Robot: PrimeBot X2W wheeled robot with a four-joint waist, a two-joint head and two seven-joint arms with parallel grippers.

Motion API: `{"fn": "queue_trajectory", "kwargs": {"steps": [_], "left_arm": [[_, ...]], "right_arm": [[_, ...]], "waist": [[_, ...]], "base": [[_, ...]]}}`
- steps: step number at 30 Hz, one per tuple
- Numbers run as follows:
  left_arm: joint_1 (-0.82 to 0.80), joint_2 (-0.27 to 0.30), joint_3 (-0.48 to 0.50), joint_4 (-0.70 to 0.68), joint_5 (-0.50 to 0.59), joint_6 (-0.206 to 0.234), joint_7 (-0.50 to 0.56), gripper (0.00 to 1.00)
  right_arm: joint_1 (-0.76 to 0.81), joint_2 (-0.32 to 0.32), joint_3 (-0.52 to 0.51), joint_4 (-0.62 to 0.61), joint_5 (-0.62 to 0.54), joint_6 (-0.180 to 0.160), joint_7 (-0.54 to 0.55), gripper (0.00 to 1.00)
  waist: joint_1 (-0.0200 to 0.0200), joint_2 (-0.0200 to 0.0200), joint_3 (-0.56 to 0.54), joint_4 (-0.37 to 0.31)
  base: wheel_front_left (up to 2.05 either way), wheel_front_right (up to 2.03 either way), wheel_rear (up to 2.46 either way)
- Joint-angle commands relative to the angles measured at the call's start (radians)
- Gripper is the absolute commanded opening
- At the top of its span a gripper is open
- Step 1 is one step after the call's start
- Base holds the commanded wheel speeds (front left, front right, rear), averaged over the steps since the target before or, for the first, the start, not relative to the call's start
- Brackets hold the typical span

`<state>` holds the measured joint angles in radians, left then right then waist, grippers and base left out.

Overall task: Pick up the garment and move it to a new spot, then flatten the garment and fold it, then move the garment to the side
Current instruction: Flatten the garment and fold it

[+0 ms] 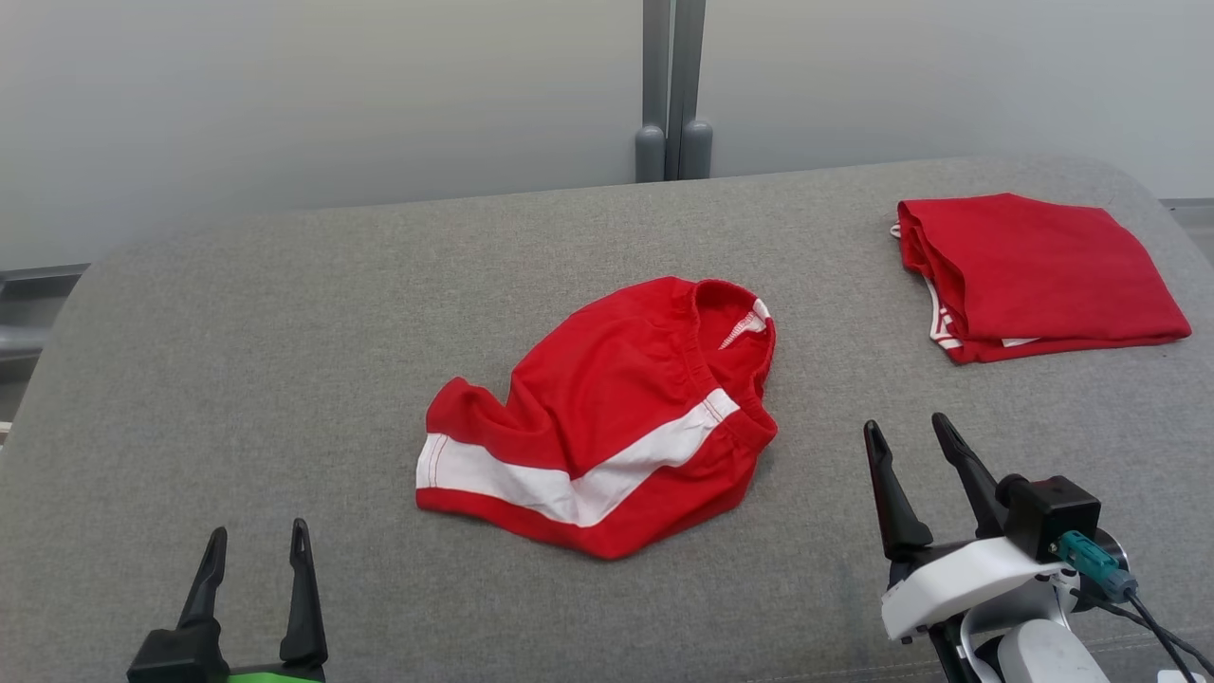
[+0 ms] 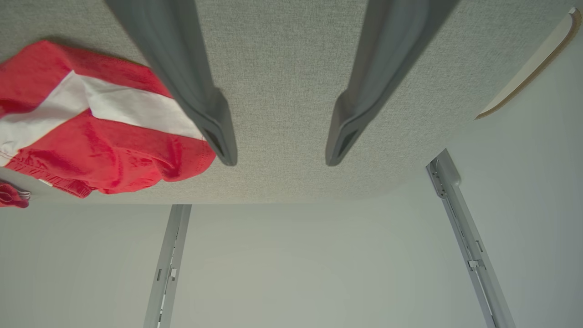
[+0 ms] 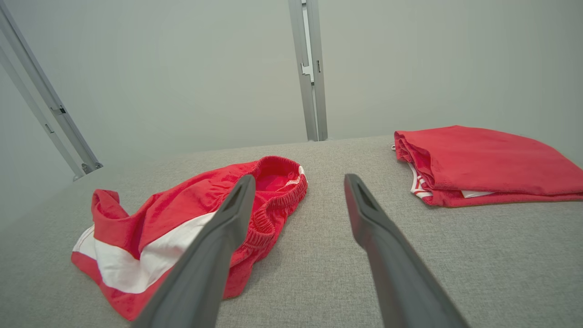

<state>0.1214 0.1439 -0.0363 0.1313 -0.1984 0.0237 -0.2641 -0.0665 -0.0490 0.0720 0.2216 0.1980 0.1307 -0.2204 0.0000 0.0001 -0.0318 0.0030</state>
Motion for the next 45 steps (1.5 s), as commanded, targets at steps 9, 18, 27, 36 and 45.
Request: {"fn": "queue_trajectory", "kwargs": {"steps": [9, 18, 27, 36, 45], "left_arm": [[-0.023, 0.006, -0.002, 0.010, 0.002, -0.009, 0.000, 1.00], [-0.109, 0.026, -0.055, 0.087, -0.014, -0.084, 0.027, 1.00], [-0.298, 0.038, -0.164, 0.335, -0.066, -0.147, 0.051, 1.00], [-0.504, 0.040, -0.331, 0.598, -0.174, -0.153, 0.029, 1.00], [-0.633, 0.048, -0.455, 0.752, -0.288, -0.154, 0.006, 1.00]], "right_arm": [[0.005, -0.003, 0.003, 0.004, 0.006, 0.000, 0.000, 1.00], [-0.059, -0.003, 0.074, 0.028, -0.016, 0.000, 0.034, 1.00], [-0.215, -0.012, 0.176, 0.194, -0.006, 0.000, 0.055, 1.00], [-0.394, -0.010, 0.268, 0.415, 0.026, 0.000, 0.021, 1.00], [-0.515, -0.005, 0.358, 0.573, 0.081, 0.000, -0.010, 1.00]], "waist": [[0.0000, -0.0001, 0.001, 0.004], [0.0000, -0.0001, 0.012, 0.011], [0.0000, -0.0001, 0.067, 0.006], [0.0000, -0.0001, 0.143, -0.002], [0.0000, -0.0001, 0.188, 0.002]], "base": [[0.00, 0.00, 0.00], [0.00, 0.00, 0.00], [0.00, 0.00, 0.00], [0.00, 0.00, 0.00], [0.00, 0.00, 0.00]]}}
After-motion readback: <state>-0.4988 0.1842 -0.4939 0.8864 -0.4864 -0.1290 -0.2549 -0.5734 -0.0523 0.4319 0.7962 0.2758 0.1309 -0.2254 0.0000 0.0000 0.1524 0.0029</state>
